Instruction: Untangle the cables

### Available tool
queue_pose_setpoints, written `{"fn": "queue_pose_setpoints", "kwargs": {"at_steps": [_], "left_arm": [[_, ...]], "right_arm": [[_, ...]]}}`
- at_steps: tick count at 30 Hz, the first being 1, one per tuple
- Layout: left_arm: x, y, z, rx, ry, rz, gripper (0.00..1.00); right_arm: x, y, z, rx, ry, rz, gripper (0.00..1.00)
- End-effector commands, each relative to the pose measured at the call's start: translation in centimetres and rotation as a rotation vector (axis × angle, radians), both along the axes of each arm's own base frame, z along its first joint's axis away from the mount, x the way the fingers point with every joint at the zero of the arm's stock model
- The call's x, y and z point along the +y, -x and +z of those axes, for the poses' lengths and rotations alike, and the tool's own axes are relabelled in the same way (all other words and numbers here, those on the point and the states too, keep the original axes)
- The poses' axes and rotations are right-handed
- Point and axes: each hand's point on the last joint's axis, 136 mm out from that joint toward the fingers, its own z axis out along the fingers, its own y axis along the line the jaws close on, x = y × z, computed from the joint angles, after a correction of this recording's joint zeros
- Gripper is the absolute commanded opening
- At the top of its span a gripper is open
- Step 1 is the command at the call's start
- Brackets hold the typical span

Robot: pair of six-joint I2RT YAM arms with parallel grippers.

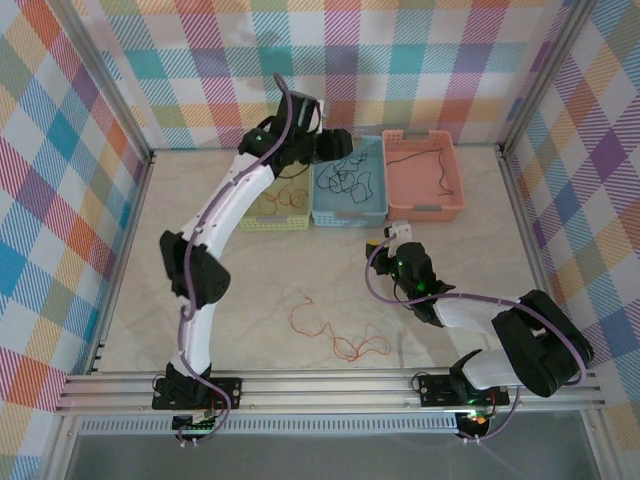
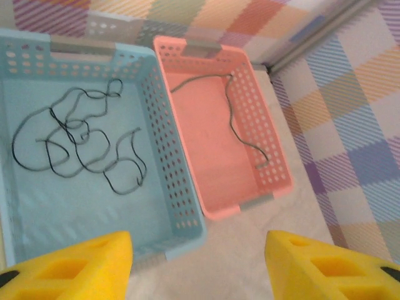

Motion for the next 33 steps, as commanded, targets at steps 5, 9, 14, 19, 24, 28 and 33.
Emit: {"fn": "queue_pose_setpoints", "kwargs": {"at_steps": [5, 9, 14, 19, 24, 28, 33], "left_arm": [[3.6, 8.4, 0.1, -0.053, 0.025, 0.007, 0.59], [7.5, 13.2, -3.3, -0.015, 0.021, 0.062, 0.59], [10.9, 18.6, -10.3, 0.100, 0.001, 0.108, 0.59], [11.6, 22.0, -16.7, 0.213, -0.013, 0.093, 0.60], [11.2, 23.3, -19.9, 0.253, -0.035, 0.077, 0.60], [10.7, 23.8, -21.9, 0.296, -0.064, 0.058, 0.60], [9.6, 24.3, -23.6, 0.339, -0.082, 0.033, 0.61]], "right_arm": [[0.9, -0.4, 1.2, -0.027, -0.020, 0.038, 0.49], [1.1, -0.4, 1.2, -0.025, -0.023, 0.047, 0.49], [1.2, -0.5, 1.0, -0.019, -0.020, 0.048, 0.50], [1.3, -0.5, 0.9, -0.014, -0.018, 0.052, 0.50], [1.3, -0.5, 0.8, -0.010, -0.016, 0.053, 0.51], [1.3, -0.5, 0.8, -0.009, -0.016, 0.054, 0.51], [1.5, -0.5, 0.7, -0.003, -0.014, 0.060, 0.51]]}}
